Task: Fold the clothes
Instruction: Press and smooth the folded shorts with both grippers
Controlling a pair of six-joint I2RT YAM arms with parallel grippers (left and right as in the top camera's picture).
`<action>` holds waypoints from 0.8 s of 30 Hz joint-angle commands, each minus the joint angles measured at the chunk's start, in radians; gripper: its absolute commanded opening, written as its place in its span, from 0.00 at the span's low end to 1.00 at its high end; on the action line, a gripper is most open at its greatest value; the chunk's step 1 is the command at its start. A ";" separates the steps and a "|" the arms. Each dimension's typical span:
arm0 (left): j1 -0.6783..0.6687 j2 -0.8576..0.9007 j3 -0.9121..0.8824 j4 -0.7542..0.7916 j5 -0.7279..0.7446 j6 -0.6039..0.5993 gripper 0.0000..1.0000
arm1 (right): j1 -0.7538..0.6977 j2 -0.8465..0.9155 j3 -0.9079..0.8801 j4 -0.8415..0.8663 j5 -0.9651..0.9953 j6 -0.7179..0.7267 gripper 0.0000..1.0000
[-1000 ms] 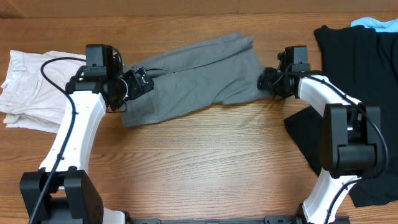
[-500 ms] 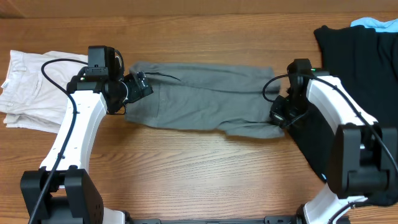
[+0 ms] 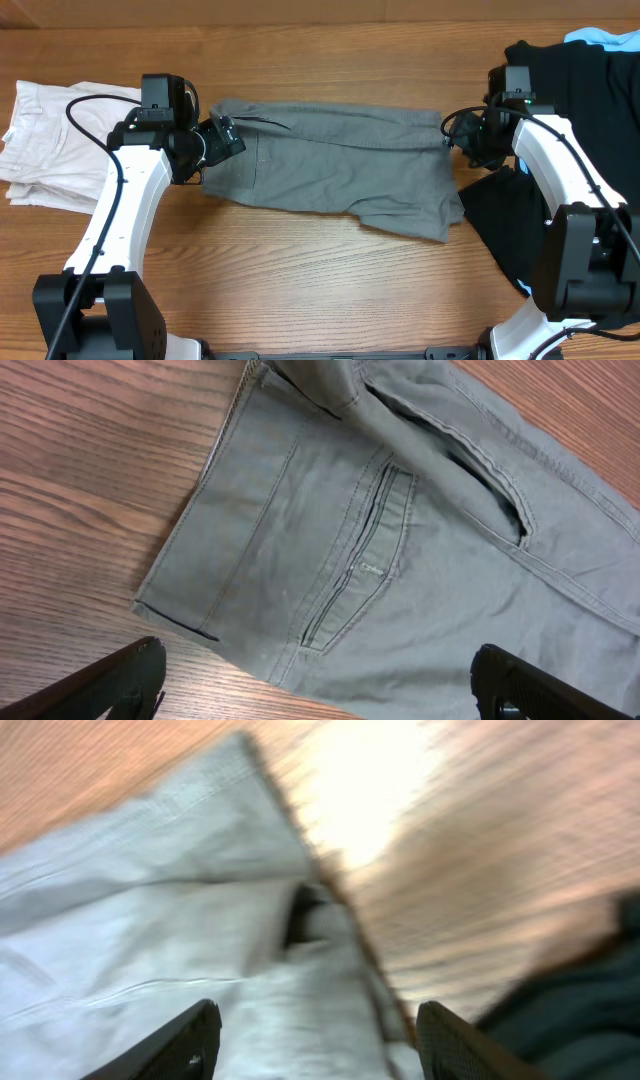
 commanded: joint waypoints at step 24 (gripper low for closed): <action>-0.003 0.010 -0.002 -0.004 -0.007 0.022 1.00 | 0.040 0.098 0.015 0.447 -0.078 -0.027 0.04</action>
